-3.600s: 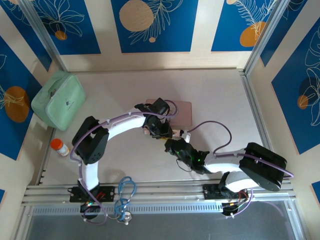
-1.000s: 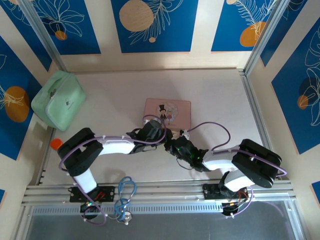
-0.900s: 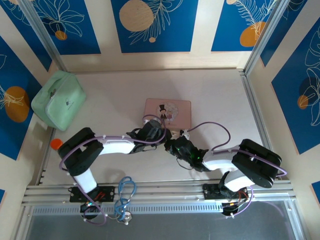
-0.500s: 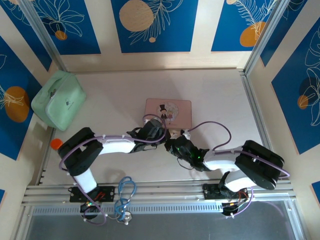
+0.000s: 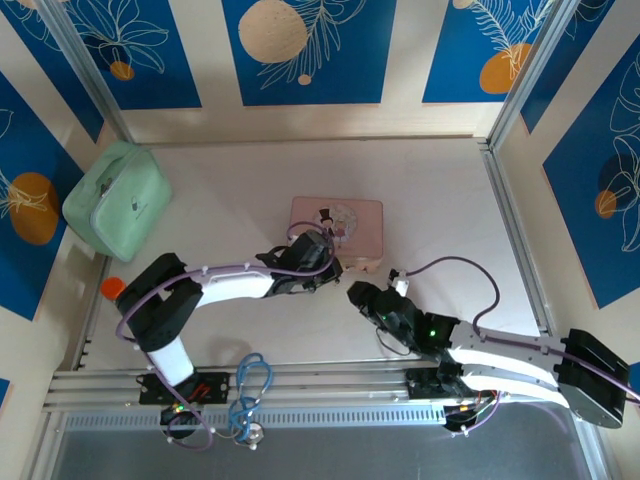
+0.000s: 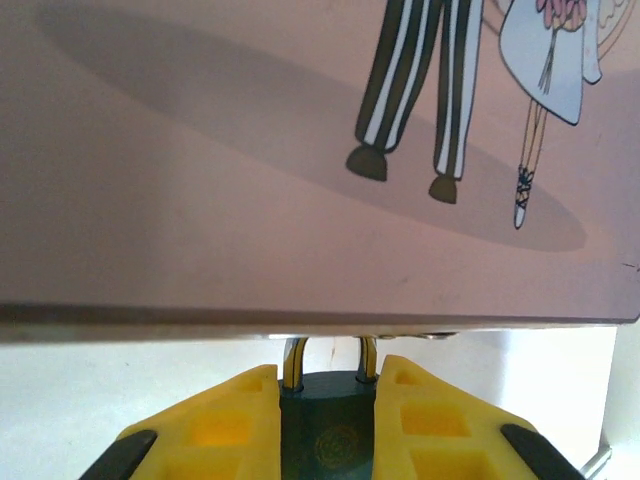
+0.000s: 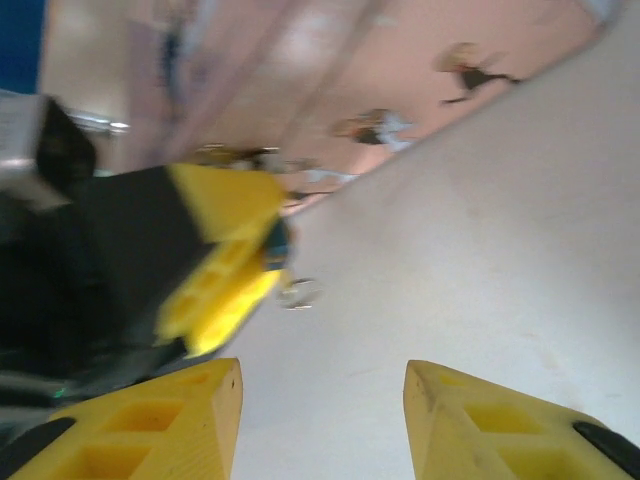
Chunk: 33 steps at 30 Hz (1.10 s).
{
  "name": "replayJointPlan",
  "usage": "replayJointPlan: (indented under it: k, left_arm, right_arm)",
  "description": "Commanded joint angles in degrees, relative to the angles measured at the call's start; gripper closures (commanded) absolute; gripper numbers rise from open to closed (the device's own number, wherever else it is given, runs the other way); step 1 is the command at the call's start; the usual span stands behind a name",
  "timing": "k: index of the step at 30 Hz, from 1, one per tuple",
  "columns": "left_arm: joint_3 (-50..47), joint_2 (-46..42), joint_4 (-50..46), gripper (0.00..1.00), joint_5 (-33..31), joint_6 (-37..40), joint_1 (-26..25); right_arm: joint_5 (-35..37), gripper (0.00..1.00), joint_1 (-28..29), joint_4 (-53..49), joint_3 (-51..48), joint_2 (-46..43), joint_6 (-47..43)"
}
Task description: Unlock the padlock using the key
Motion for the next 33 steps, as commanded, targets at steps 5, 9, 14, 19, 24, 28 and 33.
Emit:
replayJointPlan:
  k: [5,9,14,19,24,28,33]
  left_arm:
    - [4.1,1.6,-2.9,0.91,3.6,-1.6,0.7]
    - [3.5,1.8,-1.8,0.91,4.1,-2.6,0.9]
    - [2.6,2.4,0.2,0.92,5.4,-4.1,1.0]
    - [2.0,2.5,1.1,0.92,6.2,-4.9,1.2]
    - [2.1,2.2,0.9,0.92,6.0,-4.9,1.2]
    - [2.2,2.3,0.9,0.92,5.9,-4.9,1.2]
    - [2.4,2.7,1.3,0.93,6.3,-5.1,1.2]
  right_arm:
    - [2.1,0.63,-0.8,8.6,2.2,9.1,-6.6]
    - [-2.0,0.67,-2.6,17.5,1.6,12.8,-11.0]
    - [-4.1,0.68,-3.1,20.4,2.4,14.8,-12.8]
    - [-5.2,0.73,-4.3,22.7,2.2,17.0,-12.0]
    - [-5.4,0.83,-5.2,20.6,3.2,18.2,-11.0]
    - [-5.3,0.82,-6.2,21.2,2.6,19.3,-9.4]
    - [-6.5,0.82,-7.2,22.8,3.5,21.7,-9.8]
